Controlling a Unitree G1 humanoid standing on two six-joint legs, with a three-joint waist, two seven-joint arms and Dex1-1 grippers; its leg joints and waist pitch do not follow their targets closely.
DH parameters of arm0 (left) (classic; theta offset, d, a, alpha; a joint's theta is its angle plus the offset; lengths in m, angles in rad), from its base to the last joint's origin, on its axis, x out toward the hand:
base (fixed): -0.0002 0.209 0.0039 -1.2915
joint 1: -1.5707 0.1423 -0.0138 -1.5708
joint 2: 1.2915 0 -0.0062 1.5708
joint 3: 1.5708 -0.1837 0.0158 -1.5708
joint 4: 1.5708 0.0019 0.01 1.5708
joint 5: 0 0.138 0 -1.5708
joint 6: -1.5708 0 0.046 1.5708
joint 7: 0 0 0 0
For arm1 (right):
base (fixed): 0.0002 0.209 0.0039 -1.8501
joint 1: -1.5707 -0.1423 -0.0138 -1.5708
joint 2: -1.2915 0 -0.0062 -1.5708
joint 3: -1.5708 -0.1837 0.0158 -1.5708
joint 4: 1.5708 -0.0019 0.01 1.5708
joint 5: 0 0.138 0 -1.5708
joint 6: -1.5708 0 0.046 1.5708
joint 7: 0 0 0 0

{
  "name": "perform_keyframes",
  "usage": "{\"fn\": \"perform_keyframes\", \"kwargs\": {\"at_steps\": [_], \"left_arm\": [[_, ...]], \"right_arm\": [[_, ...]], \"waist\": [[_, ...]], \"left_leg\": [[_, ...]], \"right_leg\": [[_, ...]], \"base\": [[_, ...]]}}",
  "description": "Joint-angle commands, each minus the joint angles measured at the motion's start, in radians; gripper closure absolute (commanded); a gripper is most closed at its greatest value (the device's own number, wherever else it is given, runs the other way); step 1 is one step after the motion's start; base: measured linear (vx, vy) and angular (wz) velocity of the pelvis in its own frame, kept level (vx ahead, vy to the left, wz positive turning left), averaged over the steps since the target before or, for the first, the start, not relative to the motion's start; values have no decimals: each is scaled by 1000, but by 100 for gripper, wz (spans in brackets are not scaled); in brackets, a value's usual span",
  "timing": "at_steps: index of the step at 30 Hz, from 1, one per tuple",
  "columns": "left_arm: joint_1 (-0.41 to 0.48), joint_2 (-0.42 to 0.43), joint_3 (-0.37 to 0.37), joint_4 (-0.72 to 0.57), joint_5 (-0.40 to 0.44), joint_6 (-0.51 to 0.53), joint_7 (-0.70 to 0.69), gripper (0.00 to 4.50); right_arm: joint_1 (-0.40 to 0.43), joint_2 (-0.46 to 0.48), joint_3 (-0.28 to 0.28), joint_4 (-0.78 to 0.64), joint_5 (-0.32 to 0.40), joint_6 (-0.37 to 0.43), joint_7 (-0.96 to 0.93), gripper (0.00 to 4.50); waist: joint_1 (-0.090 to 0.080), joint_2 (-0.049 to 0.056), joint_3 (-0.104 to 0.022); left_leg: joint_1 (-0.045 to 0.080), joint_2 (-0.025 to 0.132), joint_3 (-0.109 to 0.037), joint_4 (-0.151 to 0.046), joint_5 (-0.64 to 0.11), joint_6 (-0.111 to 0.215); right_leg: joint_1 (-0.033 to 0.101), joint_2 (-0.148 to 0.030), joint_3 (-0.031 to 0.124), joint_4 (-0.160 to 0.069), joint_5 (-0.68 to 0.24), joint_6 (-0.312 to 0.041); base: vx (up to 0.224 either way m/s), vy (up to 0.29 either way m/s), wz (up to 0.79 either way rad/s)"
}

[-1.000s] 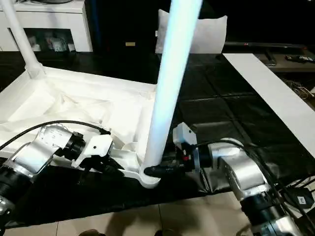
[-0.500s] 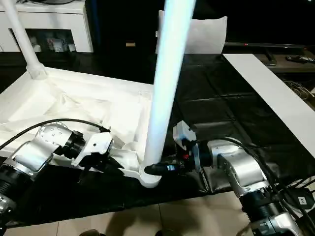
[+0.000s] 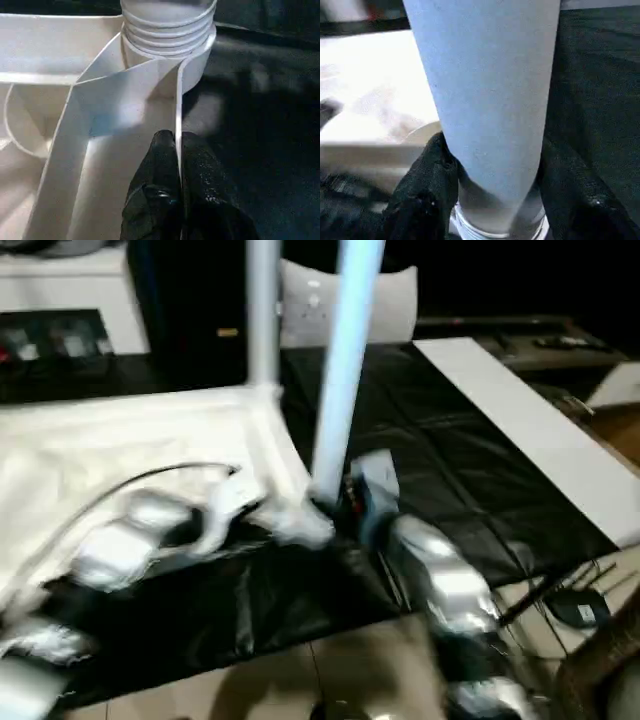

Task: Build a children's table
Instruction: Rotate leg to tighten

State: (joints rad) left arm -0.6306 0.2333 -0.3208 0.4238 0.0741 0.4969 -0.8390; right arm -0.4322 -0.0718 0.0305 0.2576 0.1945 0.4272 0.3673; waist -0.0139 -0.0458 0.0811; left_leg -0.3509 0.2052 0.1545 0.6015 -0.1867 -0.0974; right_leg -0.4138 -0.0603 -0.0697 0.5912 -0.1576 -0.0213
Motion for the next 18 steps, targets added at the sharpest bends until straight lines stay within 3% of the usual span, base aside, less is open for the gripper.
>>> {"fn": "perform_keyframes", "kwargs": {"at_steps": [1,3,7,13,18], "left_arm": [[-26,-87,-10,-16,-46,-22,33,450],[-28,-101,-11,-15,-32,-22,48,450],[-32,-92,-17,0,7,-58,56,450],[-3,-6,-35,-14,-3,-130,-43,450],[25,44,-34,-28,-14,-189,-144,450]], "right_arm": [[-10,66,55,45,-3,16,-27,249],[-17,90,52,53,-21,-6,-51,195],[-23,131,34,56,-37,-57,-87,156],[38,43,53,-23,-23,-137,32,99],[93,-47,46,-98,10,-138,176,55]], "waist": [[6,3,-58],[3,4,-59],[3,9,-63],[11,5,-65],[23,1,-70]], "left_leg": [[0,-5,1,-70,-288,28],[-4,0,0,-73,-288,29],[-3,4,0,-77,-282,32],[-5,6,6,-77,-256,45],[-10,9,9,-77,-191,61]], "right_leg": [[42,-57,25,-109,-575,-60],[42,-57,27,-105,-548,-68],[46,-58,33,-95,-473,-96],[50,-60,40,-90,-434,-115],[59,-62,44,-84,-392,-119]], "base": [[0,0,0],[0,0,0],[0,0,0],[0,0,0],[0,0,0]]}}
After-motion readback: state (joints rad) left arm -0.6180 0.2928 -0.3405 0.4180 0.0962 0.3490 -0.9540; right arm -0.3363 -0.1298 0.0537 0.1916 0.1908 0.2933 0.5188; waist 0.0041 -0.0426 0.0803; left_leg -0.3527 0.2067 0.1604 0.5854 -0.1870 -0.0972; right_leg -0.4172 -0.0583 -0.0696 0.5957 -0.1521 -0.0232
